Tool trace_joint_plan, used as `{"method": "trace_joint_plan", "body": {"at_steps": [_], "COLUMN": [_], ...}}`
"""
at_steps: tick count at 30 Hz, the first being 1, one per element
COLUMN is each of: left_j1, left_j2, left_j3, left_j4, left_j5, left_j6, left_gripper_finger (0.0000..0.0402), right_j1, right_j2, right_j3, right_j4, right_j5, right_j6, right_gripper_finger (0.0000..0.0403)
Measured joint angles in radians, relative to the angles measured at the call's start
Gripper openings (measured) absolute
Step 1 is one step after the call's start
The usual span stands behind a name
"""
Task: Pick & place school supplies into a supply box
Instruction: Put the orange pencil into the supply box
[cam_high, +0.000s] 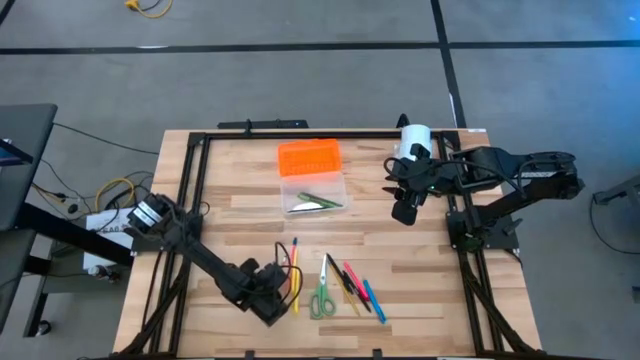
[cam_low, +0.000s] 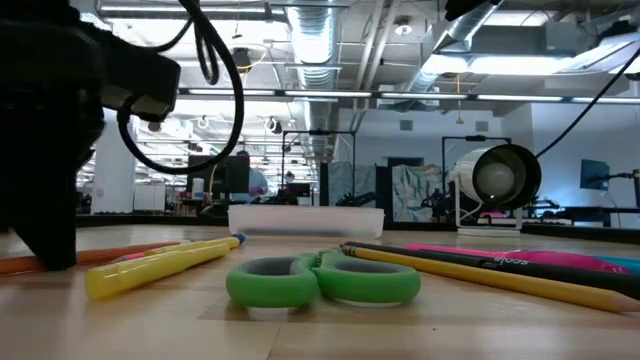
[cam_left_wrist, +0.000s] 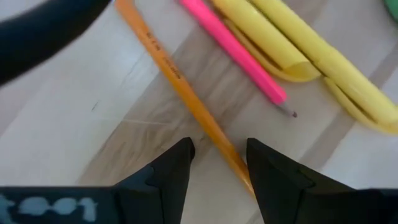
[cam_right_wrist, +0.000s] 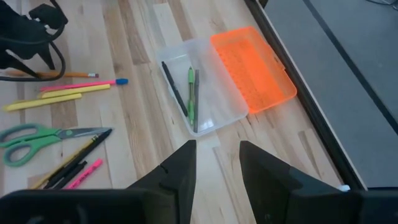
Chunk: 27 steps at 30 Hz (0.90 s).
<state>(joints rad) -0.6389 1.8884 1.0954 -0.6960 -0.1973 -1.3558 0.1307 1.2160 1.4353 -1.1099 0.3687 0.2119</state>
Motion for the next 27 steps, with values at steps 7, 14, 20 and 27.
{"method": "trace_joint_plan", "body": {"at_steps": [7,14,20,27], "left_j1": [0.062,0.151,0.241,0.338], "left_j2": [-0.002,-0.004,-0.004,-0.004], "left_j3": [0.0,0.001,0.001,0.001], "left_j4": [0.003,0.0,-0.015,-0.028], "left_j5": [0.05,0.1,0.145,0.221], "left_j6": [-0.08,-0.039,0.039,0.082], "left_gripper_finger": [0.0154,0.0154,0.0154,0.0154], "right_j1": [0.0,0.0,0.0,0.0], "right_j2": [0.0,0.0,0.0,0.0], "right_j3": [0.0,0.0,0.0,0.0], "right_j4": [0.004,0.004,0.004,0.004], "right_j5": [0.0,-0.001,-0.001,-0.002], "right_j6": [0.009,0.03,0.043,0.051], "right_gripper_finger": [0.0118,0.0118,0.0118,0.0118]}}
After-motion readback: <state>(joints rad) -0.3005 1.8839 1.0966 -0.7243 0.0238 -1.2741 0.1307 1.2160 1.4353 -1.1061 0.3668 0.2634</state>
